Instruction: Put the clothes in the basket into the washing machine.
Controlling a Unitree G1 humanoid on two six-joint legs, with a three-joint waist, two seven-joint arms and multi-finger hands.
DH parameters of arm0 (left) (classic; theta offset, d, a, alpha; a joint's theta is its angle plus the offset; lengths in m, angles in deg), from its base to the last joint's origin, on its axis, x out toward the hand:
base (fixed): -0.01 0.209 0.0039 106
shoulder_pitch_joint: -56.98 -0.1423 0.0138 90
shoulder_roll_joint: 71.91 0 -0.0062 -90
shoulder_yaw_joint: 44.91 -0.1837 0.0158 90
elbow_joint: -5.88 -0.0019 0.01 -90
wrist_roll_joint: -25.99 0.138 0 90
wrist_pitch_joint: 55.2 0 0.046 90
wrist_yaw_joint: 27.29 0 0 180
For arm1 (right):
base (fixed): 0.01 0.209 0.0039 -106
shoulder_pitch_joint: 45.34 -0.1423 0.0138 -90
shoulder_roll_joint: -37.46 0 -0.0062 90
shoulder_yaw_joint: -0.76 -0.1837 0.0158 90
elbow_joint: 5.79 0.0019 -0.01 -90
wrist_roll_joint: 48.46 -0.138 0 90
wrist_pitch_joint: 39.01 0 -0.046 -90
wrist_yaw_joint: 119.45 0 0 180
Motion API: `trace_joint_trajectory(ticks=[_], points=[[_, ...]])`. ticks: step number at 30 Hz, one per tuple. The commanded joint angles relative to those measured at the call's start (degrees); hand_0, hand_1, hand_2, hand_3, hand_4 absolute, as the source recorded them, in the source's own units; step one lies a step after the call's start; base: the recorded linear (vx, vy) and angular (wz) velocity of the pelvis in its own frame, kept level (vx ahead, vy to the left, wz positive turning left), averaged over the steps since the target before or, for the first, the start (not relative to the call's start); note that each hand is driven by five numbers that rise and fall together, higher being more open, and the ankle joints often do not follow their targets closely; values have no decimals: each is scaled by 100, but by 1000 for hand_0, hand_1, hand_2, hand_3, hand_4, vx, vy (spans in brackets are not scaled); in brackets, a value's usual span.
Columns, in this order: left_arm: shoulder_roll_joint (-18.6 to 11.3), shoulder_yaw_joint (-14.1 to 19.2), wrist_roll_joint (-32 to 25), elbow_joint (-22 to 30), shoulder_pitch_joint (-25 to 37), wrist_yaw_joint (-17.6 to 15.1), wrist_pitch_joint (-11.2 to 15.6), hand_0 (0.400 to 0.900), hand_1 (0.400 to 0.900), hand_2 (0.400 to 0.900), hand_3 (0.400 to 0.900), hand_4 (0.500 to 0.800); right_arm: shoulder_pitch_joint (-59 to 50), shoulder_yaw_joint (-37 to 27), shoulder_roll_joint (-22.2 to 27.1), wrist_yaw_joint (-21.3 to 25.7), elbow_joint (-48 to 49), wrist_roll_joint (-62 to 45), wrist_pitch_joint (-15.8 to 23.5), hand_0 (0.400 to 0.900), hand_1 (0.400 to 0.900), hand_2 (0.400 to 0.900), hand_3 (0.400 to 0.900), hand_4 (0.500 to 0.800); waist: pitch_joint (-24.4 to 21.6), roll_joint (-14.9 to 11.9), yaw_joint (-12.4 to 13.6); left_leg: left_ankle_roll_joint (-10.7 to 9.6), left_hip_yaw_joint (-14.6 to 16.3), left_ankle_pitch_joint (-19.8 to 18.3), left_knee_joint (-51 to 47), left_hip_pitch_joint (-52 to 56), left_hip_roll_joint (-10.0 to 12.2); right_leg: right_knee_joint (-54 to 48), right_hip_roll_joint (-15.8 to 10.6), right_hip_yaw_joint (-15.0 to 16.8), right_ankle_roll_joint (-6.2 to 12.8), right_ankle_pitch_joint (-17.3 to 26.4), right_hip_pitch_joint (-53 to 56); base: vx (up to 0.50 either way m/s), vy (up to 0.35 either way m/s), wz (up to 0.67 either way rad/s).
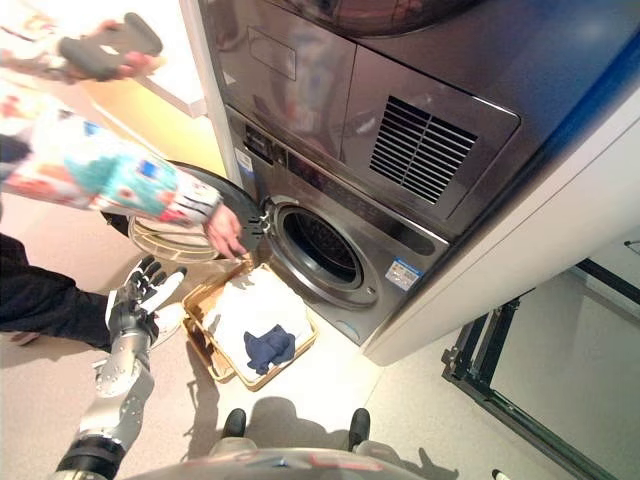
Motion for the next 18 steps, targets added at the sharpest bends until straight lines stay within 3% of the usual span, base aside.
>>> trace_joint_trajectory(ticks=[1, 6, 9, 14, 18], points=[[-243, 215, 181, 333, 571, -46, 404, 900, 900, 900, 900, 800, 234, 158, 138, 257, 19, -113, 242, 900, 900, 900, 900, 800, -12, -83, 41, 536, 20, -379, 20, 261, -249, 470, 48, 82, 114, -184, 24, 0, 0, 0], [-247, 208, 154, 287, 569, -12, 413, 900, 900, 900, 900, 800, 196, 163, 181, 238, 11, -111, 225, 900, 900, 900, 900, 800, -14, -91, 43, 535, 24, -386, 20, 271, -251, 462, 45, 91, 114, -184, 27, 0, 0, 0], [-330, 179, 472, 250, 579, -98, 350, 900, 900, 900, 900, 800, 197, 172, 183, 235, 9, -96, 232, 900, 900, 900, 900, 800, -6, -87, 44, 533, 25, -382, 20, 265, -250, 458, 41, 94, 112, -184, 26, 0, 0, 0], [-838, -151, 2465, -34, 769, -577, -66, 900, 900, 900, 900, 800, 197, 265, 166, 255, 91, -11, 277, 900, 900, 900, 900, 800, 47, -84, 24, 531, 19, -357, 20, 218, -256, 464, 38, 93, 126, -172, -12, 0, 0, 0], [-1118, -890, 3767, -727, 1274, -708, -225, 900, 900, 900, 900, 800, 176, 366, 200, 301, 198, 143, 337, 900, 900, 900, 900, 800, 167, -84, -61, 535, 9, -291, 20, 90, -264, 480, 39, 120, 138, -137, -136, -29, 3, 0]])
